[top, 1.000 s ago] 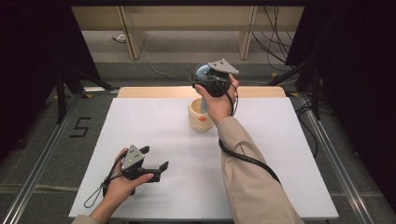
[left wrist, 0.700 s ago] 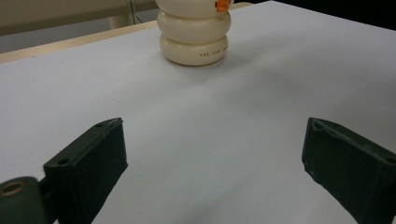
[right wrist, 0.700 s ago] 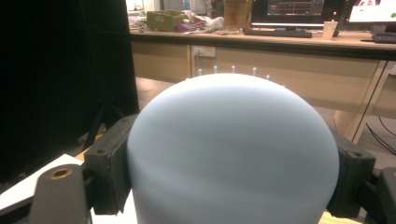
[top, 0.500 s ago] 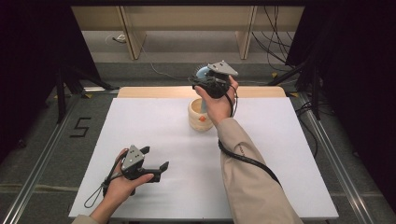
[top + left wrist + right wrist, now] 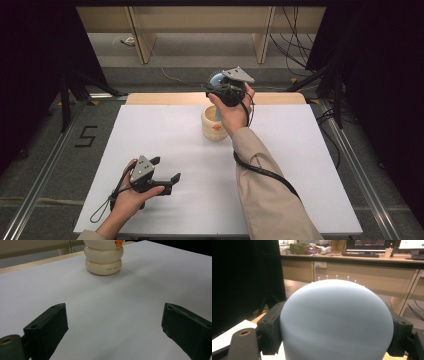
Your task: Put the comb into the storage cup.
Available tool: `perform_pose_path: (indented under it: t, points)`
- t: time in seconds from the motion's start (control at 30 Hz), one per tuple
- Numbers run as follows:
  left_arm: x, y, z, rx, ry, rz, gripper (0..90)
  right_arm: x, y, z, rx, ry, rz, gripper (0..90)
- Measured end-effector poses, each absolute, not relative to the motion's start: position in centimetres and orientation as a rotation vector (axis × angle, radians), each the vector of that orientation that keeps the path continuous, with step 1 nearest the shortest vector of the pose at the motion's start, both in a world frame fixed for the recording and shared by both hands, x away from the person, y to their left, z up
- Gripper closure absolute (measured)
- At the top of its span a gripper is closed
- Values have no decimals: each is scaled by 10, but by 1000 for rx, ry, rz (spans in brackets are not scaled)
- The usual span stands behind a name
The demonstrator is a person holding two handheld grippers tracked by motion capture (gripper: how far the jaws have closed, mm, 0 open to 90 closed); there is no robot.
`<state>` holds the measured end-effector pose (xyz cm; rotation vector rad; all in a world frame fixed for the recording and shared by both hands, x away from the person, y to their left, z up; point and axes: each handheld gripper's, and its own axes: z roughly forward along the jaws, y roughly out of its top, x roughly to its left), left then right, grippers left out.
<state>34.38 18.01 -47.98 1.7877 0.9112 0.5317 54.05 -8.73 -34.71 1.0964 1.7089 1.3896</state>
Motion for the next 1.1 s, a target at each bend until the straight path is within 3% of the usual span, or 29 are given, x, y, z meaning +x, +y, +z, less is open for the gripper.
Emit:
perform_pose_path:
  t: [1.1]
  points:
    - [344, 180, -480, 1786, 911, 533, 61, 543, -87, -356, 1105, 1716, 1382, 210]
